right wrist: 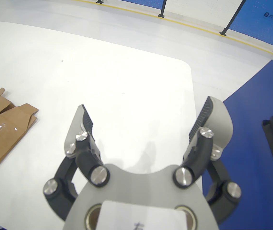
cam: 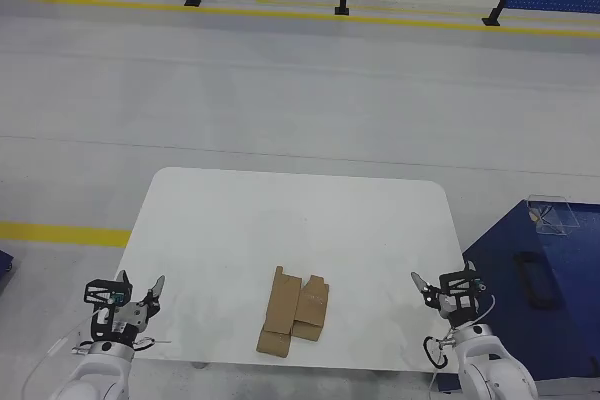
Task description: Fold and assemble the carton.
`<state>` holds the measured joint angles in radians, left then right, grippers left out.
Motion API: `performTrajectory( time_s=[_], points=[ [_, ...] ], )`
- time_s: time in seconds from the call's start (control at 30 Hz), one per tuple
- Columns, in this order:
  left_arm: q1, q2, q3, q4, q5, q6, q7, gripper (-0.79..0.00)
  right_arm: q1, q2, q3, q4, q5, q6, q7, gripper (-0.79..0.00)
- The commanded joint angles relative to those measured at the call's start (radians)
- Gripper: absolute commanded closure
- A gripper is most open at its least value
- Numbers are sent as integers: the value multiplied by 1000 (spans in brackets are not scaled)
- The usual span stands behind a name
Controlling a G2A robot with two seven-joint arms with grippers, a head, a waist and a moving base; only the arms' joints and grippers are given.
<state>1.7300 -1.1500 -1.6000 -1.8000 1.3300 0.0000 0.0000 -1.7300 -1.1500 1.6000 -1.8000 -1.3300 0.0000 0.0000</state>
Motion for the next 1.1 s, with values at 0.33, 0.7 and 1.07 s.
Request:
performTrajectory(
  time_s=[0.33,0.7,1.07],
  points=[
    [0,0,0,0,0,0,0,-470,0,0,0,0,0,0,0,-784],
    [0,0,0,0,0,0,0,-785,102,46,79,176,1020,-756,626,-785],
    [0,0,0,0,0,0,0,-785,603,70,-247,682,1893,-276,1536,-785]
  ],
)
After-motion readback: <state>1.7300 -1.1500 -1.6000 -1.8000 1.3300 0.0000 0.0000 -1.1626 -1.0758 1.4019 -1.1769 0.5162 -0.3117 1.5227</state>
